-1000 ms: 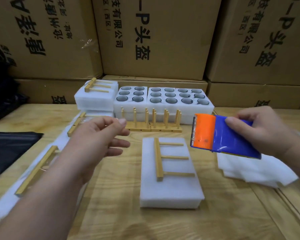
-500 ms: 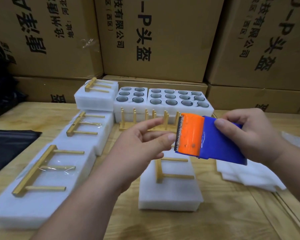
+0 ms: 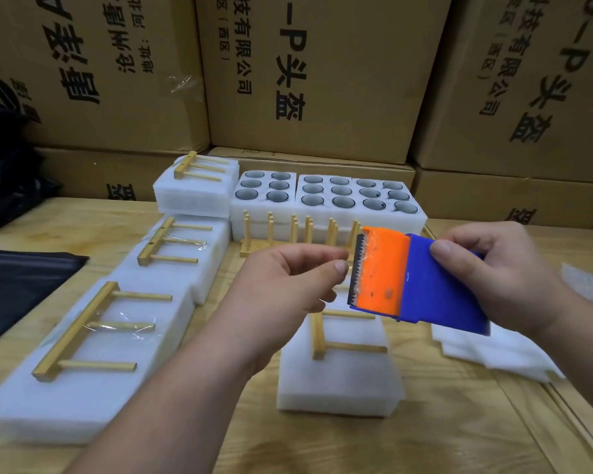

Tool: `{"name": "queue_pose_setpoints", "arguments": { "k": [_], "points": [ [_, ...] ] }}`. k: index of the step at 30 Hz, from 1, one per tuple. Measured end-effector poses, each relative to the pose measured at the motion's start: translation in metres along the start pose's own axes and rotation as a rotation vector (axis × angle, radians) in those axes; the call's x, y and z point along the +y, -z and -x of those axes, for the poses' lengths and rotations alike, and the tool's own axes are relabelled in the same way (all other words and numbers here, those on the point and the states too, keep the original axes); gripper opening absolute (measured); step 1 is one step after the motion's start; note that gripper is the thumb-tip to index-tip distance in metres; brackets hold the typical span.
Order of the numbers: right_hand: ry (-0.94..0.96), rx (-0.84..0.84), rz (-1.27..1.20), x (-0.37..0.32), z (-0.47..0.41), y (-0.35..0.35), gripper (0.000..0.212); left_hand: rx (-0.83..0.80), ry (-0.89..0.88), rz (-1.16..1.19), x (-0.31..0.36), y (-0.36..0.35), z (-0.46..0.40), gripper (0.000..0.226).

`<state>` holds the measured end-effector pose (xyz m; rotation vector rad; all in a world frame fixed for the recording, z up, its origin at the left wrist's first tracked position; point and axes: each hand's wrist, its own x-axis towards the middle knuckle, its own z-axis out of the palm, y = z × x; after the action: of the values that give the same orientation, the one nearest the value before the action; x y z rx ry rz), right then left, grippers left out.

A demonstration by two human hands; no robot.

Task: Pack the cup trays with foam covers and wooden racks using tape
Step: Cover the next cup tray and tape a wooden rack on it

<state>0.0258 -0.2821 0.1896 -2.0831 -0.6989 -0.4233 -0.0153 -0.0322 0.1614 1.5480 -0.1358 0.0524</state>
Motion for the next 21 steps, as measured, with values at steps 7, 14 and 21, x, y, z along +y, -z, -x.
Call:
{"name": "queue_pose_setpoints", "arguments": {
  "k": [7,14,21],
  "points": [
    [0.034,0.005,-0.008,-0.0022,-0.0001,-0.0035,0.03,0.048,0.014,-0.029,0.0022,-0.0035,0.0002,0.005],
    [0.067,-0.004,0.072,-0.0026,0.0021,-0.0061,0.033,0.119,0.006,-0.091,-0.0027,-0.0041,-0.0001,0.006],
    [0.046,-0.029,0.117,-0.0018,0.0027,-0.0073,0.034,0.217,-0.052,-0.188,-0.0002,-0.0041,0.0016,0.014]
  ]
}}
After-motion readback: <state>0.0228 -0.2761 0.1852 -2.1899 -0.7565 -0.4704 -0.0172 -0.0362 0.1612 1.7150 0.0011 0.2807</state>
